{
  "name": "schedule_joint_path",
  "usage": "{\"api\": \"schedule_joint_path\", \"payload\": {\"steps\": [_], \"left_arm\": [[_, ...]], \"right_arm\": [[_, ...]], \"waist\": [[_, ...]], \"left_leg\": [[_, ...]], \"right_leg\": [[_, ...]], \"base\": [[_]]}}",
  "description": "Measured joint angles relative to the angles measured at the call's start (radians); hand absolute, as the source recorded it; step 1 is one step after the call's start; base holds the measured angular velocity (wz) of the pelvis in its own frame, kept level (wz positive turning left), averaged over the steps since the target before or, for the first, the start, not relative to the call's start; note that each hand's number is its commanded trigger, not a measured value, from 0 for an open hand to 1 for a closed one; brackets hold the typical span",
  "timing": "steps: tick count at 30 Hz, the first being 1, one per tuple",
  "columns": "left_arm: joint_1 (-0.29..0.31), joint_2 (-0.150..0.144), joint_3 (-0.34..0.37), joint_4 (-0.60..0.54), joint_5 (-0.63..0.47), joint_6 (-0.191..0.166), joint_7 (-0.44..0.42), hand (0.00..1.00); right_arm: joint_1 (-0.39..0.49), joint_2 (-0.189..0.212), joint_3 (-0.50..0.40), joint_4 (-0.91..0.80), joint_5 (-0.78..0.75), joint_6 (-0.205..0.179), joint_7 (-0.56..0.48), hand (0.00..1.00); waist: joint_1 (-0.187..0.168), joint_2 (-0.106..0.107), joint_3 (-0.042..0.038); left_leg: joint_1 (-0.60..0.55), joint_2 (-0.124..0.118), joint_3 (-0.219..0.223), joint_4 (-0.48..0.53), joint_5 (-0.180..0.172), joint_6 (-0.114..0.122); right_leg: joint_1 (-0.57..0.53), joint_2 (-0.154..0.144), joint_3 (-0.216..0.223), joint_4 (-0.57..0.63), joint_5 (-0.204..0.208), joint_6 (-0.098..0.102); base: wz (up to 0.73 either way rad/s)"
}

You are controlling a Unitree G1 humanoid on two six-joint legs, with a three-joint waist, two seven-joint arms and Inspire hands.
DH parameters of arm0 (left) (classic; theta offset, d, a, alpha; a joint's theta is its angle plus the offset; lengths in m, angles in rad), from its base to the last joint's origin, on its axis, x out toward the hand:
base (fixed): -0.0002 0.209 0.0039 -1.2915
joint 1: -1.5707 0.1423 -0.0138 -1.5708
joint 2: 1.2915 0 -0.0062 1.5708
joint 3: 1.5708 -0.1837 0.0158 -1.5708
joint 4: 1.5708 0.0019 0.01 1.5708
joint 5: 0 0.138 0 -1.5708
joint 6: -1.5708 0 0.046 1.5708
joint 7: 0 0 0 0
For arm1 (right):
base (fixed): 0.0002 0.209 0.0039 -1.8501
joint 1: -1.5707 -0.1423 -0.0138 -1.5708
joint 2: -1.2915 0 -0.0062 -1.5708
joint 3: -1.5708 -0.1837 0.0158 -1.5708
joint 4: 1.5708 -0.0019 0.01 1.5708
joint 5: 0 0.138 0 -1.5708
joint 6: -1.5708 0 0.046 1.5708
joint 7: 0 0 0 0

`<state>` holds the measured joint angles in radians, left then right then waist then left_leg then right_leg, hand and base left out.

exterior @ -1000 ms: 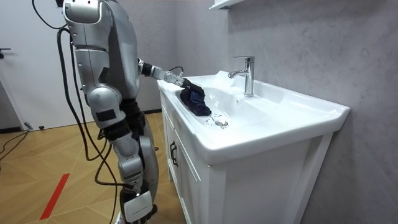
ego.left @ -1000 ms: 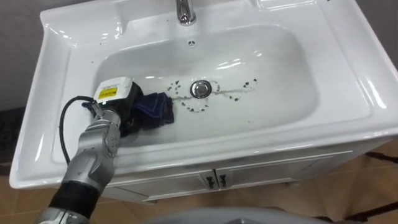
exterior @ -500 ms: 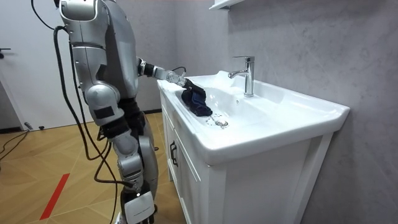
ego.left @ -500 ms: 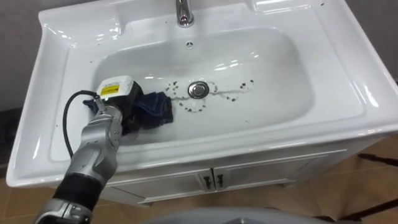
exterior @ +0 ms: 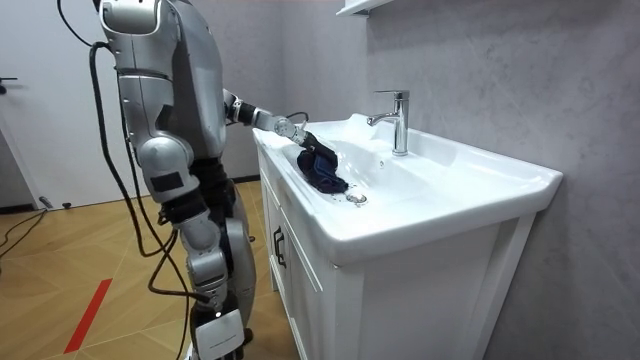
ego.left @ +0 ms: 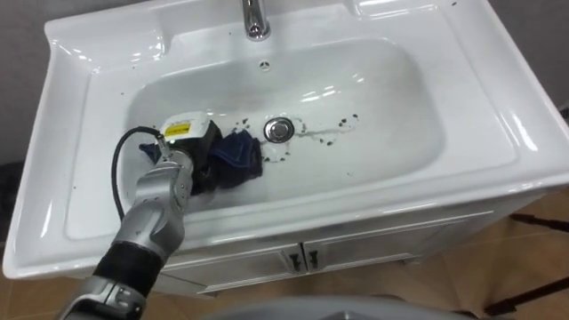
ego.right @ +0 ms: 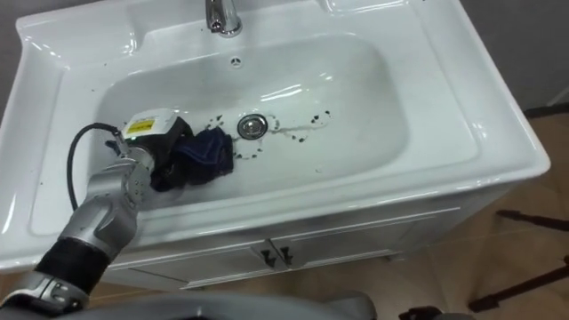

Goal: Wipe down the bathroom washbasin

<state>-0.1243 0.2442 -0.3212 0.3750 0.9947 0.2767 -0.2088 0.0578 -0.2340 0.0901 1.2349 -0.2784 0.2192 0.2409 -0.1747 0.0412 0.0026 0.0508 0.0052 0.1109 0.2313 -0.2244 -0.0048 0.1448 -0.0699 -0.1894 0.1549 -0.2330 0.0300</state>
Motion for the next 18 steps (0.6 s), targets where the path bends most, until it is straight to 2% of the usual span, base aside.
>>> {"api": "schedule_joint_path", "payload": {"steps": [6,9,13,18], "left_arm": [[-0.036,-0.005,0.002,0.058,-0.097,-0.021,0.008,1.00],[-0.055,-0.011,0.003,0.096,-0.138,-0.037,0.014,1.00],[-0.064,-0.012,0.003,0.111,-0.145,-0.060,0.015,1.00],[-0.075,-0.011,-0.020,0.118,-0.262,-0.066,0.023,1.00]], "right_arm": [[0.010,0.001,0.006,0.008,0.003,0.000,0.000,0.00],[0.012,0.002,0.005,0.009,0.000,0.000,0.002,0.00],[0.013,0.002,0.004,0.008,-0.002,0.001,0.009,0.00],[0.015,0.002,0.006,0.002,-0.003,0.000,0.048,0.00]], "waist": [[-0.015,0.000,0.0001],[-0.021,0.000,0.0002],[-0.044,0.000,0.0003],[-0.076,0.001,0.0013]], "left_leg": [[0.009,0.000,0.007,-0.012,0.000,0.000],[0.013,0.003,0.030,-0.017,0.000,0.000],[0.014,0.005,0.058,-0.017,0.000,0.000],[0.015,0.004,0.057,-0.018,0.000,0.000]], "right_leg": [[0.002,0.001,0.008,0.000,0.000,0.000],[0.001,0.001,0.023,0.001,0.000,0.000],[-0.007,0.001,0.037,0.001,0.001,0.002],[-0.004,0.000,0.036,0.000,0.002,0.003]], "base": [[-0.03],[-0.13],[-0.08],[0.00]]}}
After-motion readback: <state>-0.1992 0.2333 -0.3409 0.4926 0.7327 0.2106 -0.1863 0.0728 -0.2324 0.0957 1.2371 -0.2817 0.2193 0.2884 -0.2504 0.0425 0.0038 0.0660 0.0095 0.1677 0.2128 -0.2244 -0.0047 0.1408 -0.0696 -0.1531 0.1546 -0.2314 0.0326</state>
